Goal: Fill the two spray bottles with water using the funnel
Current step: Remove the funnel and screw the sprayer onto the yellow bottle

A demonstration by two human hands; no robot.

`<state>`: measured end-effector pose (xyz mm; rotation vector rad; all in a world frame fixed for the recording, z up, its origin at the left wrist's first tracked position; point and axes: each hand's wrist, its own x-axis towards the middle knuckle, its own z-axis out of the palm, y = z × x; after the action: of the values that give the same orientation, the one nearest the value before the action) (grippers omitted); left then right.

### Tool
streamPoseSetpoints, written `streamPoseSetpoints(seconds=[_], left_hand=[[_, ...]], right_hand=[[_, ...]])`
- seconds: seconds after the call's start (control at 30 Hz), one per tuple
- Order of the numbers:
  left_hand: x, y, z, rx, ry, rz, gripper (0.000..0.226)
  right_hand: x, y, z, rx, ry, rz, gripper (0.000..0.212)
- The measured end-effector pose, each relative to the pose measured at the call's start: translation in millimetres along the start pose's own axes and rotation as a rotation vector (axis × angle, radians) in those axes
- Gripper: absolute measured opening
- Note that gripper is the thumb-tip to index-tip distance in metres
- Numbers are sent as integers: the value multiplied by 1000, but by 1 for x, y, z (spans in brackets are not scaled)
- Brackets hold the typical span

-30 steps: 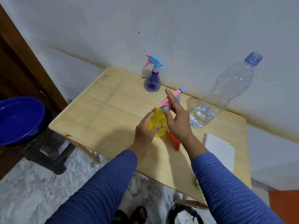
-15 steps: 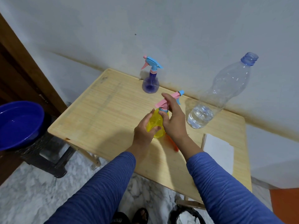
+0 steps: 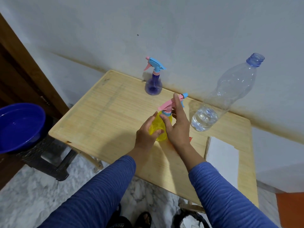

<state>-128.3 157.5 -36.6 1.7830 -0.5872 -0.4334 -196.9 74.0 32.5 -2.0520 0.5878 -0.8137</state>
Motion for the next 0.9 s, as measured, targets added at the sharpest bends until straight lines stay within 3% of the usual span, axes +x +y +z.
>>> streamPoseSetpoints(seconds=[0.1, 0.33, 0.5, 0.67, 0.77, 0.9], left_hand=[[2, -2, -2, 11, -23, 2, 68], [2, 2, -2, 92, 18, -4, 59], [-2, -2, -9, -21, -49, 5, 69], [-5, -19, -31, -13, -138, -37, 66], [-1, -34, -51, 110, -77, -60, 67], [9, -51, -83, 338, -37, -54, 49]], right_hand=[[-10, -1, 7, 11, 135, 60, 87], [0, -10, 20, 96, 206, 280, 112], [10, -5, 20, 7, 185, 141, 94], [28, 0, 13, 11, 166, 4, 75], [40, -4, 11, 43, 162, -2, 65], [58, -19, 11, 173, 107, 45, 68]])
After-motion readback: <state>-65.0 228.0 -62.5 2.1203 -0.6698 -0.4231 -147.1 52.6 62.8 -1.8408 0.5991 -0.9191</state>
